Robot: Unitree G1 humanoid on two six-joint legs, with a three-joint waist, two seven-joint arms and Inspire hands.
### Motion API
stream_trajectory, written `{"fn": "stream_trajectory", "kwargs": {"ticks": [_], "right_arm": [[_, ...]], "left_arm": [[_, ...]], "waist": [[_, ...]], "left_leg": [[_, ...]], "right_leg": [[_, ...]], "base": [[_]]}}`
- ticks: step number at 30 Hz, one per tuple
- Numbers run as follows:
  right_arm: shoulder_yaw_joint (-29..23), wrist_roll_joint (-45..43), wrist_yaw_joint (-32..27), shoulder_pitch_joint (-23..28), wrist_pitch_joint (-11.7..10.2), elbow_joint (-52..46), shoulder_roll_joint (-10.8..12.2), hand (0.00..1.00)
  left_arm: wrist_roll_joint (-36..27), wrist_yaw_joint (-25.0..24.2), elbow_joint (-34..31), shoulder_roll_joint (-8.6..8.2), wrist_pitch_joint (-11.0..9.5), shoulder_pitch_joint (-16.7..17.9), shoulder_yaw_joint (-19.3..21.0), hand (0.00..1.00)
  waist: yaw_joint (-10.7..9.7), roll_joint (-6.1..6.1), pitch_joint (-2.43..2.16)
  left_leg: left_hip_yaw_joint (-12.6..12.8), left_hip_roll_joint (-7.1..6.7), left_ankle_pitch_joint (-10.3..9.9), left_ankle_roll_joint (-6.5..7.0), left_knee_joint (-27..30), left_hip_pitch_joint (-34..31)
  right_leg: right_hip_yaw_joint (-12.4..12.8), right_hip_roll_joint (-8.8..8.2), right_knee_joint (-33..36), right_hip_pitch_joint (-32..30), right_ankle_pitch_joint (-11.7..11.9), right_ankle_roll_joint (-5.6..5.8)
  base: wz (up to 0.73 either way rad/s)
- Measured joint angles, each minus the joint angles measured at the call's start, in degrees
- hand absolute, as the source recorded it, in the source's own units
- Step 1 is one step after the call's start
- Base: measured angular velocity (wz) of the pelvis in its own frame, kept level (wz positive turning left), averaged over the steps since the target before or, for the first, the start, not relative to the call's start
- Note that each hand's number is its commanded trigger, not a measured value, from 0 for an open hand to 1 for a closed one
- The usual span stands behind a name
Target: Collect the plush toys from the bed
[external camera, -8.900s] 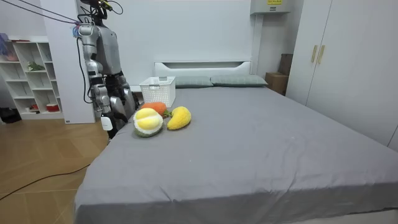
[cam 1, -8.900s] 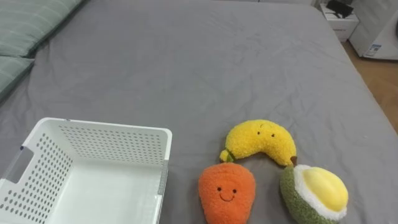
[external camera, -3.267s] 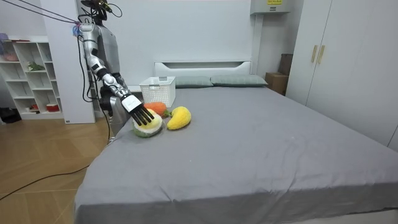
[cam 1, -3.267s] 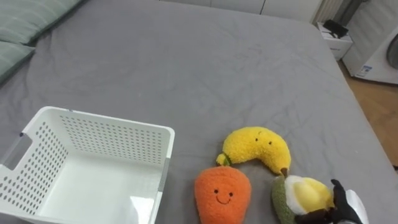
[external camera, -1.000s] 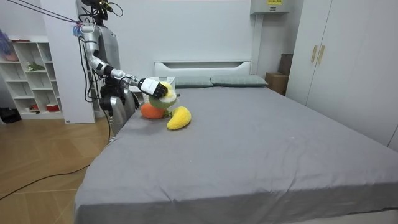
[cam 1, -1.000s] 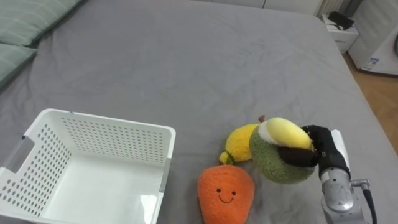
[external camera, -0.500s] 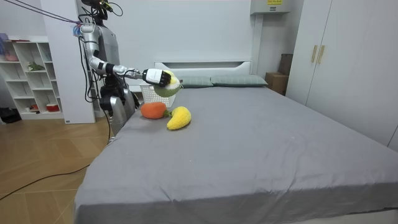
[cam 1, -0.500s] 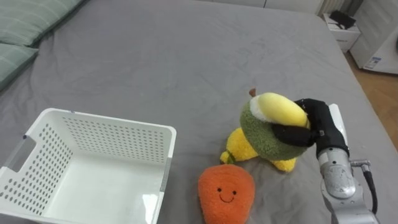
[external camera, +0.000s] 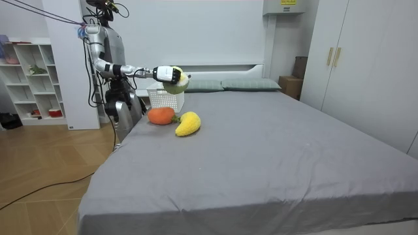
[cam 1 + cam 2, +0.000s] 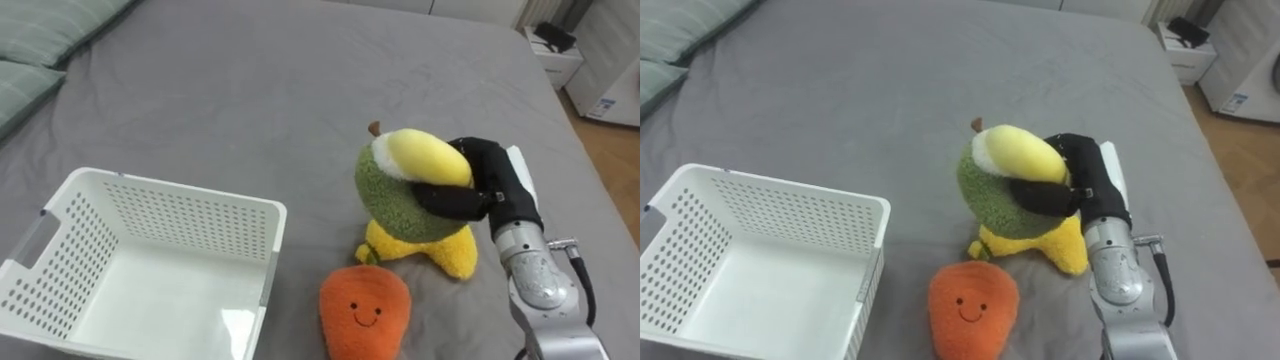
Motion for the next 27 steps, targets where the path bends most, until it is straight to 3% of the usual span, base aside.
{"fn": "stream_trajectory", "kwargs": {"ticks": [5, 7, 10, 17, 21, 27], "right_arm": [[2.03, -0.2, 0.78, -0.32, 0.22, -1.09, 0.0, 1.0], [2.83, -0.15, 2.17, -0.32, 0.31, -3.73, 0.01, 1.0], [3.61, 0.06, 3.09, -0.55, 0.31, -6.63, 0.01, 1.0], [7.55, -0.27, 3.53, -2.86, 0.97, -7.81, 0.13, 1.0], [9.92, -0.24, 4.54, -3.67, 2.47, -7.77, 0.88, 1.0], [11.69, 0.11, 4.55, -3.77, 2.59, -7.76, 1.59, 1.0]], "left_arm": [[-0.02, 0.0, -0.1, 0.0, -0.34, -0.01, -0.01, 0.0], [-0.05, 0.0, 0.17, -0.02, -0.52, -0.26, 0.03, 0.0], [-0.08, 0.0, 0.22, -0.07, -0.56, -0.53, 0.05, 0.0], [-0.54, 0.63, 0.14, -0.17, -0.2, -0.82, -1.0, 0.0], [-0.5, 0.63, 0.11, -0.61, 0.09, -1.51, -0.98, 0.0], [-0.63, 0.64, 0.11, -0.94, 0.17, -2.3, -1.2, 0.0]], "waist": [[1.41, -0.19, 0.01], [1.93, -0.24, 0.56], [2.8, -0.1, 0.76], [3.68, 0.08, 0.86], [3.96, 0.18, 0.85], [5.28, 0.35, 0.79]], "left_leg": [[-0.13, -0.01, 0.02, 0.0, 0.1, -0.1], [-0.52, -0.03, 0.02, 0.0, 0.05, -0.22], [-0.99, -0.02, 0.01, 0.0, -0.09, -0.37], [-1.66, -0.13, 0.02, 0.0, 0.18, -0.88], [-2.39, -0.25, 0.02, 0.02, 0.58, -1.39], [-3.53, -0.43, 0.09, 0.11, 1.02, -2.09]], "right_leg": [[-0.14, -0.02, -0.04, -0.04, 0.01, -0.02], [-0.43, -0.07, -0.04, -0.03, 0.01, -0.02], [-0.7, -0.09, -0.04, -0.03, 0.01, -0.02], [-1.21, -0.16, -0.07, -0.04, 0.01, -0.02], [-1.96, -0.3, -0.08, -0.1, 0.01, -0.02], [-3.14, -0.51, -0.16, -0.11, 0.01, -0.02]], "base": [[0.0], [0.05], [0.06], [0.05], [0.08], [0.09]]}}
